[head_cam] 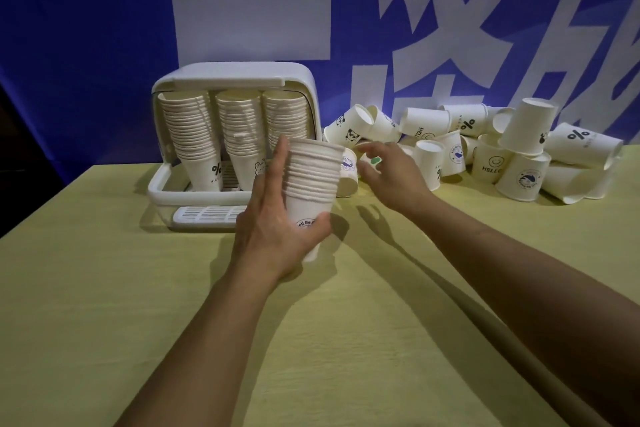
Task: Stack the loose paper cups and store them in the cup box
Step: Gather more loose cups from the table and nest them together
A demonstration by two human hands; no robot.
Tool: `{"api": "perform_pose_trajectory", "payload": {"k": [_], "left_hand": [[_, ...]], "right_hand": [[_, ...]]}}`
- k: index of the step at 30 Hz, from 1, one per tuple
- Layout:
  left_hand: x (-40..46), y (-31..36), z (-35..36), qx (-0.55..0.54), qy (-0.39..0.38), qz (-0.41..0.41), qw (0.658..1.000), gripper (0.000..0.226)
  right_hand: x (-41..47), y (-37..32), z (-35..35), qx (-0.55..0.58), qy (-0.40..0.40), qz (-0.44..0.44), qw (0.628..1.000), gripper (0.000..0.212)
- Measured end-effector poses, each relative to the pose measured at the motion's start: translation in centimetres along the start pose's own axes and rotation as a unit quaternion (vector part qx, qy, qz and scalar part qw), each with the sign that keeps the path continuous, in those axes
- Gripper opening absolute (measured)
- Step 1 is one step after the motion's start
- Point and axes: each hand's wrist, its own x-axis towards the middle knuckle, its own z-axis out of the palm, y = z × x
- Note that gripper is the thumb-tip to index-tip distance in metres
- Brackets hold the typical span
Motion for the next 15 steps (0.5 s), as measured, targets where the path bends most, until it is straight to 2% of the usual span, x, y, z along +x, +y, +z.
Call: {"api": "perform_pose_trajectory", "payload": {"k": [2, 6, 9, 15], "left_hand": [[0.1, 0.0, -0.1, -0.004, 0.009, -0.011, 1.000, 0.118], [0.2, 0.0, -0.2, -0.010, 0.004, -0.019, 1.000, 0.120], [0.3, -0.1, -0.1, -0.024, -0.010, -0.028, 0.999, 0.121], [0.3, 0.0, -0.4, -0.075, -0.039, -0.041, 0.996, 0.120]], "right_hand": [[0.9, 0.7, 1.8, -0.039, -0.024, 0.004, 0.999, 0.044], [2.5, 0.4, 3.9, -0.028, -0.001, 0.032, 0.999, 0.056], [3.9, 0.5, 4.9, -0.029, -0.025, 0.069, 0.997, 0.066], [4.5, -0.5, 3.9, 0.073, -0.083, 0.136, 0.985, 0.088]]}}
